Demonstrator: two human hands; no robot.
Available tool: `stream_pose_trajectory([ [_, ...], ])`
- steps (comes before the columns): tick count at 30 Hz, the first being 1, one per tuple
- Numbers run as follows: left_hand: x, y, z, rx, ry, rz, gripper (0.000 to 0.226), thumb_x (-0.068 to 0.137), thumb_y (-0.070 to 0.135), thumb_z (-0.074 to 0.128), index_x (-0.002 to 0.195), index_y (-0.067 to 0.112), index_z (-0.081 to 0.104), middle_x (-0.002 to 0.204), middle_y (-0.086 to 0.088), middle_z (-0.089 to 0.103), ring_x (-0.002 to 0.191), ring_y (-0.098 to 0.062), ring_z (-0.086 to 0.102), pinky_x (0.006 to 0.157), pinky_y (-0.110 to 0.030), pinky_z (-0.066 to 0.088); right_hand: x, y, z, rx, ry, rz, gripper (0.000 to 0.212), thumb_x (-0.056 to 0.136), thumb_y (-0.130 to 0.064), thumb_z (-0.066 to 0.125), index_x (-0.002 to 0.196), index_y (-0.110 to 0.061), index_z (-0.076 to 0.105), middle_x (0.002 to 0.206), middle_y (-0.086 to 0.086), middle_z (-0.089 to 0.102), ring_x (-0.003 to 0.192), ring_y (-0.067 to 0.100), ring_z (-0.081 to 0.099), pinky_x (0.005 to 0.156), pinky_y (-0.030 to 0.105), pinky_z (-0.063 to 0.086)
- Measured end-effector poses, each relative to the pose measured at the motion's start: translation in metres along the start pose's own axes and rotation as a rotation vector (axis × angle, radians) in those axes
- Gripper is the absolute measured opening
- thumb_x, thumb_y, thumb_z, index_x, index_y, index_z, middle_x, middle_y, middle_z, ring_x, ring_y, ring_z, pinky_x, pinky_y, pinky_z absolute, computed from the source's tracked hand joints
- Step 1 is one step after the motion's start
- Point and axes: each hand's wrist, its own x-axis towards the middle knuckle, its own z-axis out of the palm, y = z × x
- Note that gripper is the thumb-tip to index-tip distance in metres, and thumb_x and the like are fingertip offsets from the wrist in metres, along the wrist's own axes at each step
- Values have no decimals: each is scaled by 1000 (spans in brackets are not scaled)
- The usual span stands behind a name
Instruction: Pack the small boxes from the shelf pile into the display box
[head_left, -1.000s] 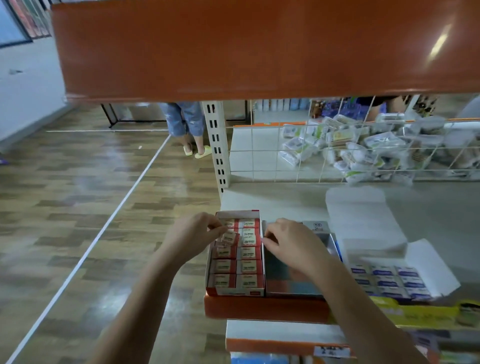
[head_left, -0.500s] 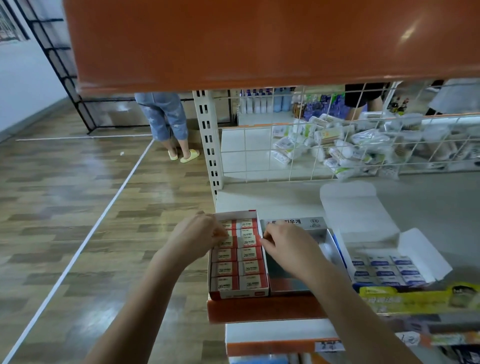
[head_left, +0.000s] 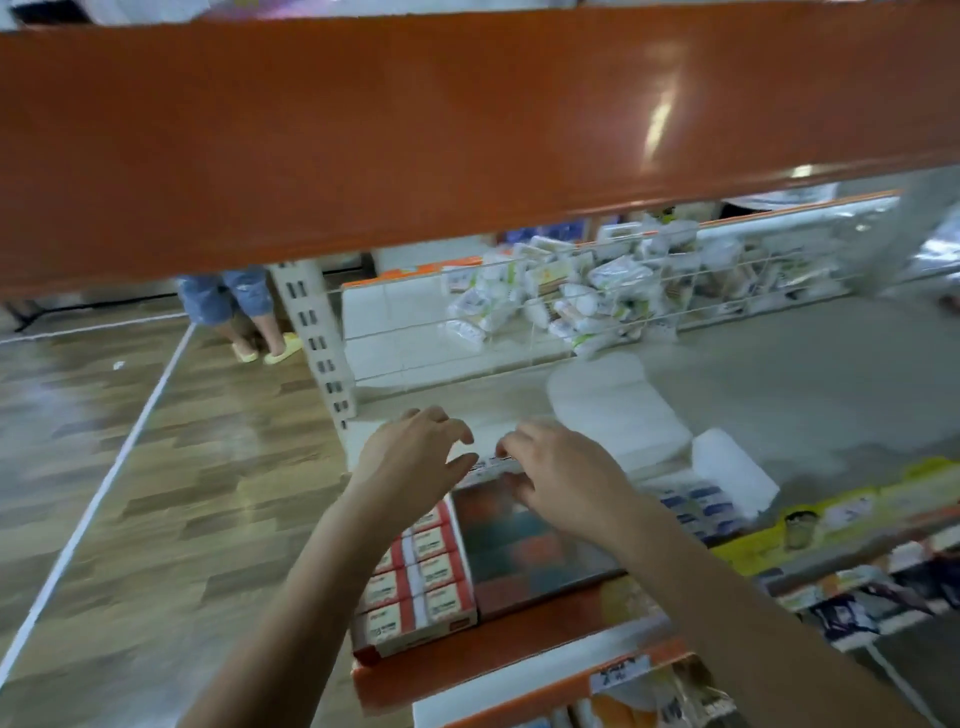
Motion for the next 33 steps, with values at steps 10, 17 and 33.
stream_pose_trajectory([
  [10, 114, 175, 20, 70, -71, 375, 43, 92, 50, 44, 130, 30, 47, 127, 3, 50, 118, -19, 46, 94, -32, 40, -83, 156, -76, -291, -42, 350, 45, 93, -40, 47, 135, -24, 43, 135, 1, 46, 127, 23, 33, 104, 33, 26],
  [17, 184, 346, 48, 112, -144, 470, 44, 92, 49, 46, 128, 26, 49, 130, -3, 48, 121, -25, 43, 94, -36, 36, -183, 288, -122, -262, -24, 634, 44, 92, -38, 49, 134, -23, 44, 135, 4, 44, 126, 24, 36, 100, 34, 31],
  [33, 315, 617, 147, 68, -235, 570, 44, 92, 43, 47, 128, 18, 48, 128, -8, 47, 118, -28, 45, 89, -39, 42, -312, 540, -169, -138, -12, 919, 47, 91, -32, 52, 135, -20, 43, 136, 7, 45, 123, 29, 41, 98, 42, 40],
])
